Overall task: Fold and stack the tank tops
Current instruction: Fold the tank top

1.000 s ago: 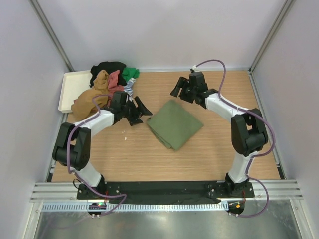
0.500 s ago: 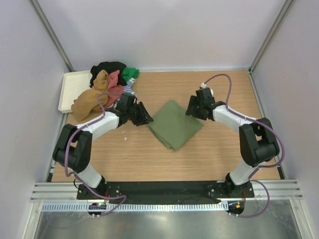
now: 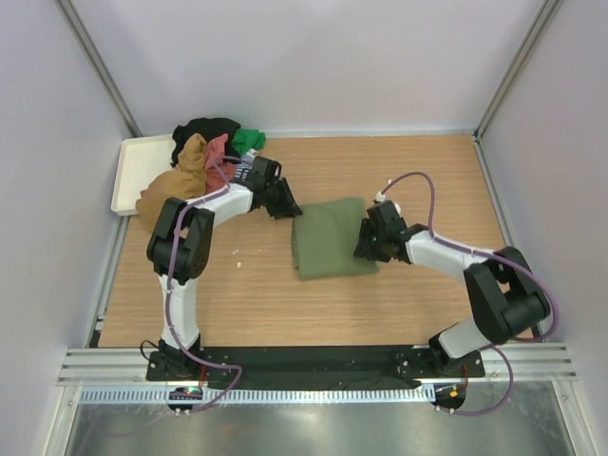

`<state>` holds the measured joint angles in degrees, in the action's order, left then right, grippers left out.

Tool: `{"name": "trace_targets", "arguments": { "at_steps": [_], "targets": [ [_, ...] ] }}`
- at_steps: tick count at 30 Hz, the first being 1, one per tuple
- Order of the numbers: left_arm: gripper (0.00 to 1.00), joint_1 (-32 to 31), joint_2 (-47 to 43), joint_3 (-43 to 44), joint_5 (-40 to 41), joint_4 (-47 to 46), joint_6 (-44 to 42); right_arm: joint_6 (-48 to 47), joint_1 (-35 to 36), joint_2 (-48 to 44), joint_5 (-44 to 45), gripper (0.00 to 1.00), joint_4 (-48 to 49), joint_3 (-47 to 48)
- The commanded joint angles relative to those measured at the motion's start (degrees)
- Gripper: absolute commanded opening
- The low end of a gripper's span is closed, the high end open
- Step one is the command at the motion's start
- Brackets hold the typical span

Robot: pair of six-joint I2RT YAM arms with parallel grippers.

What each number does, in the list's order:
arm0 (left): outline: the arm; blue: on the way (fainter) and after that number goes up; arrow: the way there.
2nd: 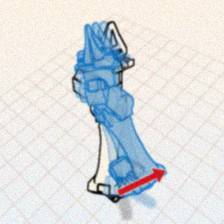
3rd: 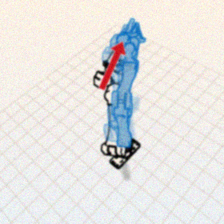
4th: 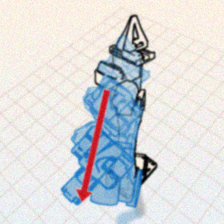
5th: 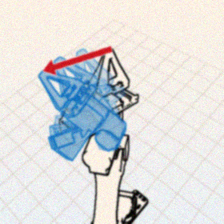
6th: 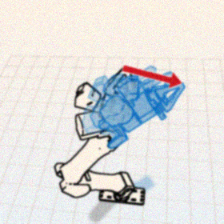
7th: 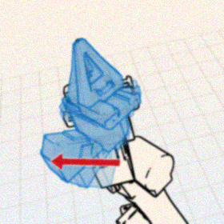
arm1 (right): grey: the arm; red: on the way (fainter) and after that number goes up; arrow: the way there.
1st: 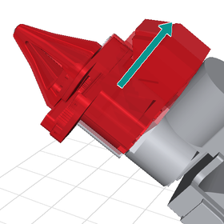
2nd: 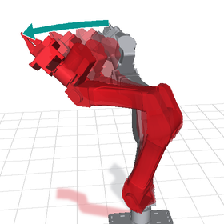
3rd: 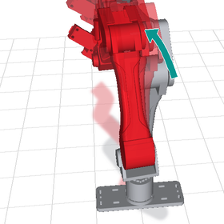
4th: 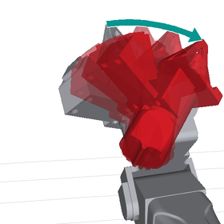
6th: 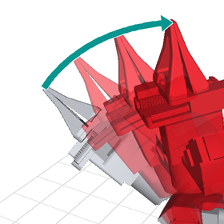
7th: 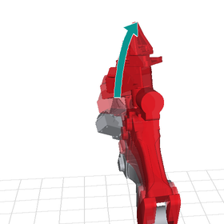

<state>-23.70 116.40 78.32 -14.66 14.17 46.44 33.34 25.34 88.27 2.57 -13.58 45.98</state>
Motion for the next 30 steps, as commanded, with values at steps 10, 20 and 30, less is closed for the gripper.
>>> {"name": "trace_targets", "arguments": {
  "at_steps": [10,20,30],
  "targets": [
    [0.54,-1.4,-15.2,0.2,3.8,5.7,-4.8,0.6,-2.3,-18.0,3.6,0.48,-3.9,0.0],
    [0.44,-12.1,-21.7,-10.0,-3.9,-4.0,0.2,4.0,-5.1,-1.5,-26.7,0.06,16.6,12.4],
    [0.38,-13.1,-19.8,-22.6,-5.9,-16.4,3.3,16.3,-5.6,22.2,-43.8,0.01,36.9,20.9]
  ]
}}
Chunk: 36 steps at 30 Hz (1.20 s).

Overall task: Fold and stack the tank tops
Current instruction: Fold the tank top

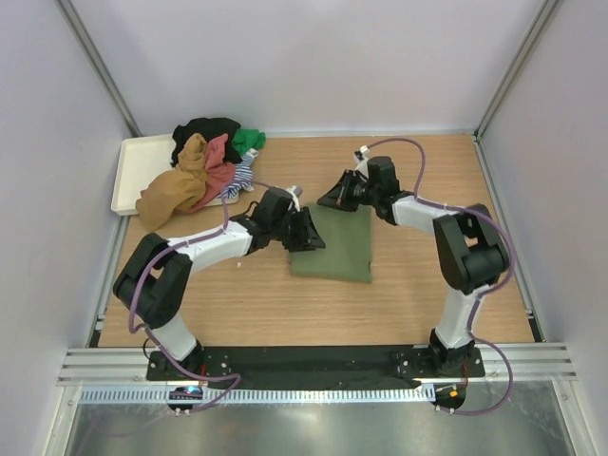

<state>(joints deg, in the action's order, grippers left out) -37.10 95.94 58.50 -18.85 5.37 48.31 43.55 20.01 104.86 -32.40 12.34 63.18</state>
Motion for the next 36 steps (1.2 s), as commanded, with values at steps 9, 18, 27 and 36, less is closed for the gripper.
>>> {"name": "trace_targets", "arguments": {
  "at_steps": [9,18,27,36],
  "targets": [
    [0.36,-0.3,5.2,-10.2,-0.2,-12.3,2.4,8.0,-4.0,22.6,-5.6,0.01,5.7,12.1],
    [0.41,-1.6,-6.2,-11.1,3.6,-6.3,-1.2,4.5,-5.0,10.4,-8.2,0.19,4.9,7.5],
    [0.45,-1.2,-5.2,-1.9,4.4,-1.6,-2.8,-2.1,-7.8,-4.6,-4.8,0.2,-0.2,-5.6],
    [0.43,7.5,10.4,10.9,2.8,-4.0,-1.1,1.2,-12.5,5.3,-3.3,0.17,2.4,-5.2]
  ]
}}
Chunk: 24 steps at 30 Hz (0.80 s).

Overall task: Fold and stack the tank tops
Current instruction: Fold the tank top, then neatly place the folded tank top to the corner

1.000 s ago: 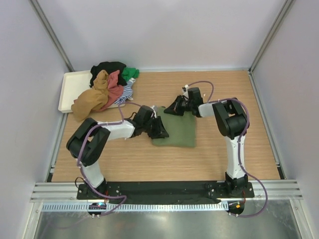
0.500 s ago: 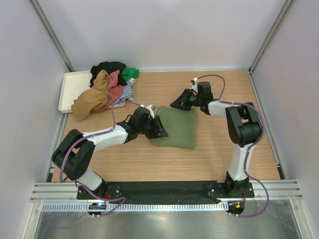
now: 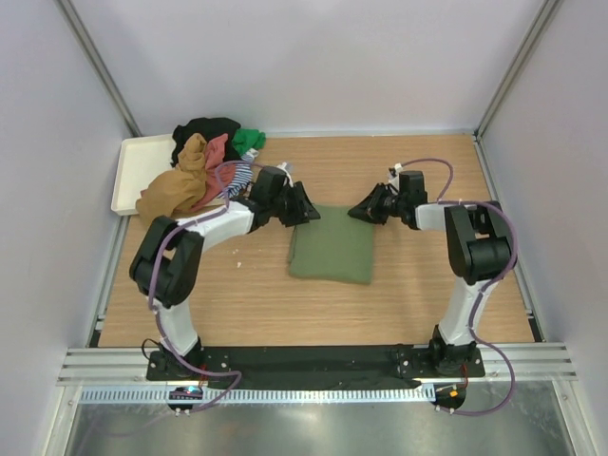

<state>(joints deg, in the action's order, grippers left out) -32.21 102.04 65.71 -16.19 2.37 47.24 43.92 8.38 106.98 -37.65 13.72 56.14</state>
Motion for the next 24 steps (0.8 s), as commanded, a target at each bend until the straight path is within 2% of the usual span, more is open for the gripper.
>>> {"name": "trace_targets", "arguments": {
  "at_steps": [1,4,7,8,9,10,12,17,19,24],
  "targets": [
    [0.43,3.7,5.8,6.1,-0.2,-1.0,0.0,1.6,-1.2,5.6,2.3,0.17,0.7,2.3],
    [0.43,5.3,11.4,10.5,-1.7,0.3,0.1,2.5,-2.6,7.3,2.8,0.17,0.6,2.3],
    [0.43,5.6,11.2,12.1,-2.1,3.2,-1.5,0.6,-2.8,3.7,4.3,0.22,-0.3,0.5],
    [0.43,5.6,8.5,11.5,-1.7,3.9,-2.4,-1.0,-2.7,0.5,4.9,0.32,-1.7,-0.7],
    [0.45,5.6,6.8,9.8,-1.1,4.0,-2.8,-1.6,-2.8,-1.3,6.3,0.38,-2.3,-1.5],
    [0.47,5.6,5.1,9.0,-0.3,5.3,-3.3,-2.8,-2.7,-3.2,6.9,0.5,-4.1,-3.1],
    [0.53,5.6,-0.8,6.4,3.6,7.3,-5.1,-4.1,-2.8,-9.4,8.7,0.58,-6.3,-4.9],
    [0.63,6.9,-9.7,3.5,13.4,16.2,-7.2,-9.8,-2.8,-22.3,20.5,0.67,-19.0,-10.1],
    [0.66,7.8,-12.7,3.4,18.0,20.1,-8.4,-11.0,-2.7,-24.5,23.7,0.72,-21.9,-12.1],
    [0.73,14.2,-19.1,2.5,19.8,24.3,-8.3,-12.5,-2.7,-26.4,24.6,0.74,-24.0,-16.6]
  ]
}}
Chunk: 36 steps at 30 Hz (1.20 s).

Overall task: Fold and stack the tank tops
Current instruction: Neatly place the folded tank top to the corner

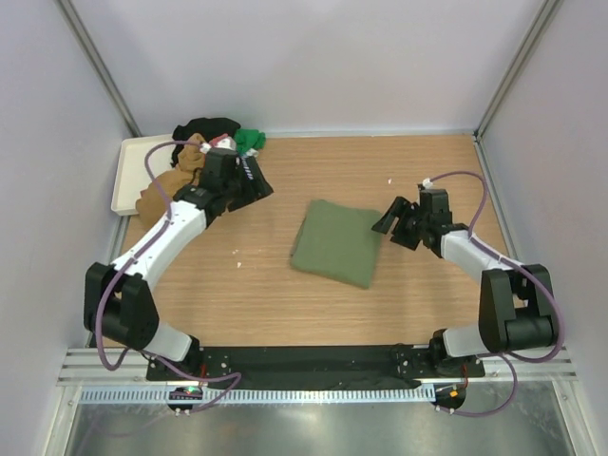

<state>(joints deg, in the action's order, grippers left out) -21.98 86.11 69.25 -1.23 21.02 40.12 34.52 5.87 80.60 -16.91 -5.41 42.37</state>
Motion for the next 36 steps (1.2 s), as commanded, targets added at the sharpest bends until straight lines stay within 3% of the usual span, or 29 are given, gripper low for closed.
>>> {"name": "trace_targets", "arguments": {
  "at_steps": [1,11,12,13,16,18,20,25,26,28,29,30,31,33,36],
  "targets": [
    [0.75,5.0,-4.3,-2.0,4.9,5.9,-0.5,-3.2,-0.2,0.3,3.2,0.72,-4.3,-3.9],
    [0.8,16.4,-10.0,-3.9,5.9,7.8,2.9,-1.1,3.1,10.8,-1.5,0.69,2.0,-0.8],
    [0.8,16.8,-11.3,-4.8,5.5,7.2,3.5,-1.0,3.1,11.5,-1.5,0.66,2.2,-0.4],
    [0.8,17.1,-11.7,-5.3,5.5,6.4,3.6,-0.9,3.1,12.0,-1.1,0.53,2.3,0.3],
    [0.8,18.2,-13.1,-5.6,5.4,6.5,4.0,-0.3,3.1,12.5,0.7,0.33,2.2,1.0],
    [0.81,19.9,-13.4,-5.7,5.3,6.8,4.4,-0.1,2.7,12.2,1.9,0.24,1.8,1.3],
    [0.82,21.7,-13.0,-5.6,3.8,6.4,5.1,0.2,0.5,11.9,2.0,0.01,0.8,1.8],
    [0.82,25.3,-7.8,0.3,4.3,11.0,6.6,2.7,-12.0,6.7,2.2,0.01,-1.9,-1.3],
    [0.84,25.5,-5.7,2.4,5.8,11.8,7.3,3.3,-17.9,2.9,2.6,0.01,-2.1,-2.6],
    [0.85,25.4,-3.8,4.7,8.7,14.3,8.8,4.7,-23.9,-1.3,3.5,0.08,-2.5,-6.8],
    [0.85,25.5,-1.3,6.1,12.7,16.0,11.4,4.9,-28.8,-5.1,3.7,0.24,-3.2,-8.0],
    [0.85,25.5,-0.1,9.1,14.0,17.4,11.7,5.3,-30.7,-6.8,4.6,0.69,-4.1,-8.8],
    [0.84,25.6,1.4,10.7,14.9,19.8,12.0,5.5,-31.7,-8.5,7.2,0.83,-6.4,-9.9],
    [0.84,25.6,4.9,14.3,17.1,21.6,13.0,5.6,-32.2,-13.1,11.0,0.96,-9.2,-10.0],
    [0.82,25.7,8.4,16.9,18.3,22.4,16.1,5.4,-32.2,-18.5,15.1,0.99,-11.7,-10.6]
  ]
}}
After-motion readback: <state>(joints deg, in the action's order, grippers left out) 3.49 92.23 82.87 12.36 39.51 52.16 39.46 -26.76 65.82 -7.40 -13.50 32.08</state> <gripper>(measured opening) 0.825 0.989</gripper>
